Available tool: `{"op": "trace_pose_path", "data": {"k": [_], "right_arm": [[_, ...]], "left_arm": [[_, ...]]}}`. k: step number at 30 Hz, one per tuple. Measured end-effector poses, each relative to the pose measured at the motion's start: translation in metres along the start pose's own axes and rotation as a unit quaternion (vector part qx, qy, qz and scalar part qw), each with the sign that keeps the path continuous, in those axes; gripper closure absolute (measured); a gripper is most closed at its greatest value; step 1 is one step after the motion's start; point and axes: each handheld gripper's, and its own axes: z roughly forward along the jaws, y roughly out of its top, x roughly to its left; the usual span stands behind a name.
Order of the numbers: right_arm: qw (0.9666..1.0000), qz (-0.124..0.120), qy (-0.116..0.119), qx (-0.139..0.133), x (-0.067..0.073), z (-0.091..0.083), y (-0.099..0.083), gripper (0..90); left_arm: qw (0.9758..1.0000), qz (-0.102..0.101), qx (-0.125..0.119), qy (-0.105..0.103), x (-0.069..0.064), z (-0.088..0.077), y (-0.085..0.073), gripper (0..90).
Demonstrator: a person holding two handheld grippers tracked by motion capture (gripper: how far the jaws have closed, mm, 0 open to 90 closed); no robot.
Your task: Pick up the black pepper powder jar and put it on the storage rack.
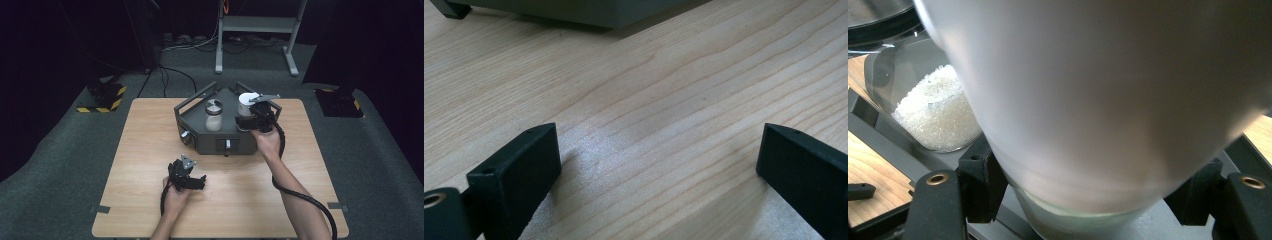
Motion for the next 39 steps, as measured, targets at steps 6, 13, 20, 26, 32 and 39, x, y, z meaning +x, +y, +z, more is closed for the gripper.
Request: {"op": "trace_pose_path", "data": {"k": [6,13,20,26,32,39], "right_arm": [[1.0000,-0.004,-0.001,0.000,0.0019,0.0012,-0.0005,30.5],[1.0000,-0.005,0.000,0.002,0.0013,0.0016,0.0008,30.4],[1.0000,-0.005,-0.002,0.002,0.0022,0.0020,0.0009,30.3],[1.0000,-0.005,-0.003,0.003,0.0027,0.0021,0.0016,30.1],[1.0000,0.000,0.000,-0.001,0.0017,0.0016,0.0002,21.5],[0.9999,0.003,0.008,-0.011,-0.0001,-0.0031,-0.0021,14.6]], "left_arm": [[1.0000,0.000,0.000,0.000,0.0001,0.0000,0.0000,4.0],[1.0000,0.000,0.000,0.000,0.0001,0.0000,0.0000,4.1],[1.0000,0.000,0.000,0.000,0.0001,0.0000,0.0000,4.1],[1.0000,0.000,0.000,-0.001,0.0002,0.0000,0.0000,4.1],[1.0000,0.000,0.000,-0.001,0.0004,-0.0001,0.0001,4.1],[1.0000,0.000,0.000,-0.001,0.0003,0.0000,-0.0001,4.0]]}}
